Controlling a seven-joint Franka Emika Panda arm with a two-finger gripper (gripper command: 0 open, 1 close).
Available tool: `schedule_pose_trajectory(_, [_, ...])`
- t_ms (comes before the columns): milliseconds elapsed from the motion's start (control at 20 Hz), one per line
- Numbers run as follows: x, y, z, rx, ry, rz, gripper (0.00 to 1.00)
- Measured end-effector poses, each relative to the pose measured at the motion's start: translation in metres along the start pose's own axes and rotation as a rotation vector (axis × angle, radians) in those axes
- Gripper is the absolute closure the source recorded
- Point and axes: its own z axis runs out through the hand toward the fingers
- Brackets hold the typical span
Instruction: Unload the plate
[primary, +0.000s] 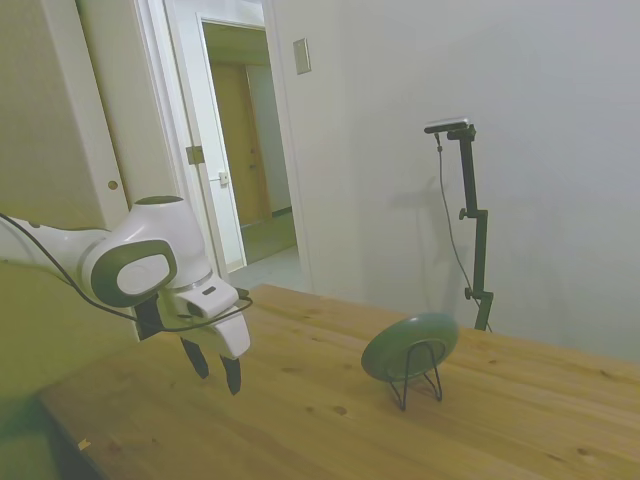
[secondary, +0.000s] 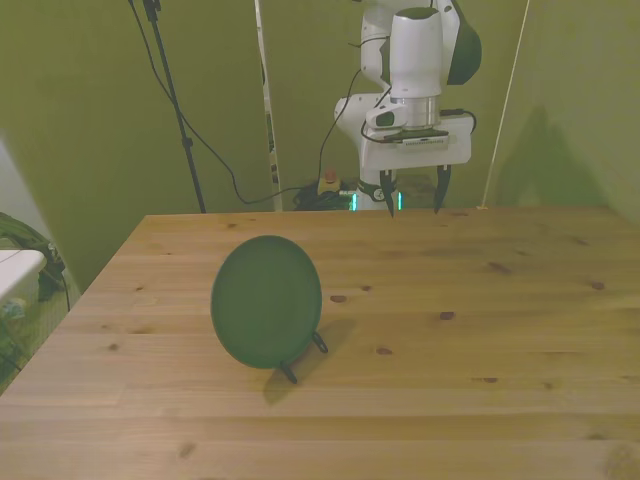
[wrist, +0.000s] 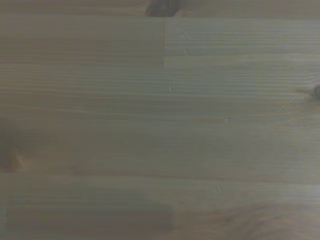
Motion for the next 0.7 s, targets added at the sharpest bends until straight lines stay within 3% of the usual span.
schedule_pose_trajectory(250, [0.019,0.005,-0.008,0.015,0.027,0.047,0.00])
schedule_pose_trajectory(700, [0.126,0.021,-0.035,0.025,0.205,0.265,0.00])
